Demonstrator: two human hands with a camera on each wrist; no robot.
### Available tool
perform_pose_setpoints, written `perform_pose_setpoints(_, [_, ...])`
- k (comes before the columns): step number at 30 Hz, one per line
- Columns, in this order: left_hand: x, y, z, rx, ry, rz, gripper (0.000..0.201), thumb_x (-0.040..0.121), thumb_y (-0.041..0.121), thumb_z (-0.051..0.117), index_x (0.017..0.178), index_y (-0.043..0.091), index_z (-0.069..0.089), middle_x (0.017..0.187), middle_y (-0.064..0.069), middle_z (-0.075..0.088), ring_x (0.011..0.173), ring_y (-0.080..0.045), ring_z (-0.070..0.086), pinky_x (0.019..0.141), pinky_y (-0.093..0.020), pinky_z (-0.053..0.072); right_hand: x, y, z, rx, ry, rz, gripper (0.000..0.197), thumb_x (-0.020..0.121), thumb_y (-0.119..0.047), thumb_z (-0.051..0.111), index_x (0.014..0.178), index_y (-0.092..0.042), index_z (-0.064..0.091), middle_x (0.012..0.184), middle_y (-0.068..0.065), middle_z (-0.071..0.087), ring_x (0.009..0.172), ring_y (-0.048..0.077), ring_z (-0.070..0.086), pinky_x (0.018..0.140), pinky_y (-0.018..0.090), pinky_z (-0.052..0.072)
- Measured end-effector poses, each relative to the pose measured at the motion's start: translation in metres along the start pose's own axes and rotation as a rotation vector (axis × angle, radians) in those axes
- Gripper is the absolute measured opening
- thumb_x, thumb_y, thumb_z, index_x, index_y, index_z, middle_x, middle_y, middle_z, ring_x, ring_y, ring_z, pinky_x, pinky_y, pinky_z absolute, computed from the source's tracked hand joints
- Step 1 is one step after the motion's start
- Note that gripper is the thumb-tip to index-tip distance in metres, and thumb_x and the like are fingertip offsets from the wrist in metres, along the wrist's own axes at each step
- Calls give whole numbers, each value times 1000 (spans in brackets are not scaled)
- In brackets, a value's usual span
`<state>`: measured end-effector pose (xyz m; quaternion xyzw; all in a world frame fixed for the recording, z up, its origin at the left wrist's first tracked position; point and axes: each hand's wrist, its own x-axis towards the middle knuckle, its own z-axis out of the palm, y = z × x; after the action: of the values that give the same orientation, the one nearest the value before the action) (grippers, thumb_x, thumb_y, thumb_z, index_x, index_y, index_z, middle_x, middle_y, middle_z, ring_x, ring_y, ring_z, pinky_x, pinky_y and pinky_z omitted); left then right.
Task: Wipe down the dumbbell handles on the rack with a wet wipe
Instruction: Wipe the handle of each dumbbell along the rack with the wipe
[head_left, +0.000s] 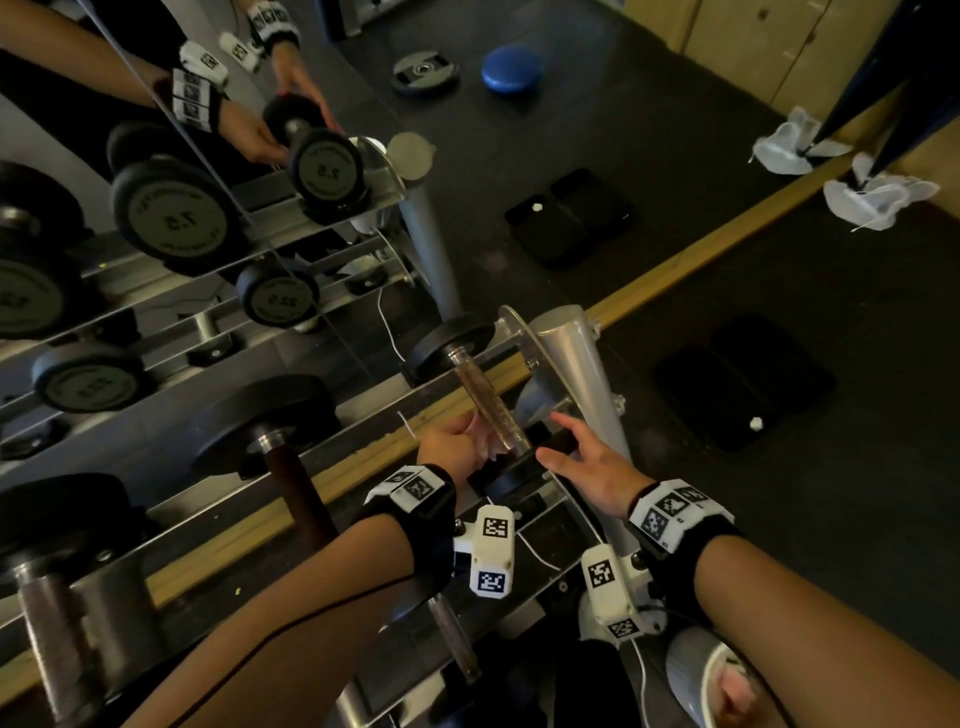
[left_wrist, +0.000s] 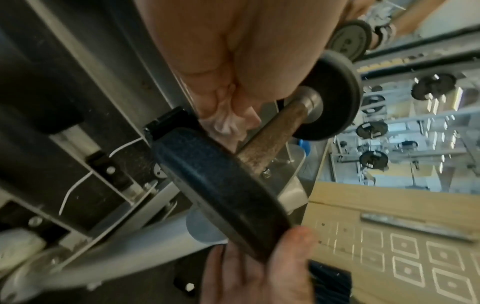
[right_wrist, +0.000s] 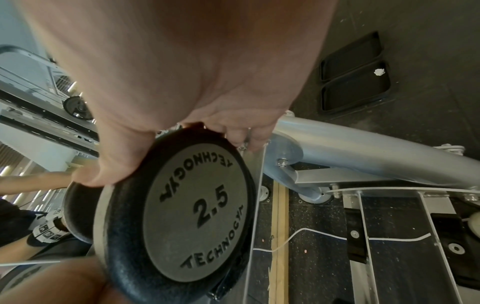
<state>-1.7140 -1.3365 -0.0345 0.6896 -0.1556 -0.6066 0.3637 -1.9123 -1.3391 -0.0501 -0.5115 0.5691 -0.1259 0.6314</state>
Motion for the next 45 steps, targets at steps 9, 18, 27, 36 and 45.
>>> perform_pose_setpoints(9, [-10, -11, -11, -173, -182, -38, 22, 99, 9, 54, 111, 10, 73, 106, -12, 76, 99, -22, 74, 83, -34, 61, 2, 3, -1, -7, -1, -8, 88, 72, -73, 62, 147, -44, 27, 151, 3, 42, 136, 23, 41, 107, 40, 35])
perform_pose_setpoints(18, [1, 14, -6, -517, -29, -117, 29, 101, 3, 52, 125, 12, 64, 108, -2, 68, 93, -17, 67, 79, -29, 57, 2, 3, 0, 5, -3, -10, 74, 84, -58, 64, 147, -44, 28, 151, 6, 41, 135, 25, 43, 113, 51, 35])
perform_pose_setpoints(27, [-12, -6, -9, -265, -132, -56, 35, 101, 14, 55, 81, 23, 83, 85, -4, 79, 76, -14, 76, 61, -25, 59, 1, 2, 0, 7, -8, -20, 77, 79, -64, 65, 145, -45, 29, 149, 3, 44, 131, 24, 48, 110, 51, 39])
perform_pose_setpoints(36, [-5, 10, -13, -230, 23, 93, 27, 96, 34, 64, 111, 14, 75, 109, -9, 74, 106, -19, 68, 97, -34, 52, 0, -6, -4, -55, -38, 3, 76, 75, -69, 63, 141, -47, 33, 145, 1, 48, 127, 21, 50, 110, 46, 39])
perform_pose_setpoints(45, [-10, -18, -5, -86, -103, 102, 30, 88, 43, 72, 107, 20, 77, 110, -8, 75, 103, -24, 73, 90, -47, 58, -2, -5, 0, -48, -23, -16, 90, 59, -83, 60, 137, -49, 33, 146, 5, 48, 130, 23, 50, 110, 51, 40])
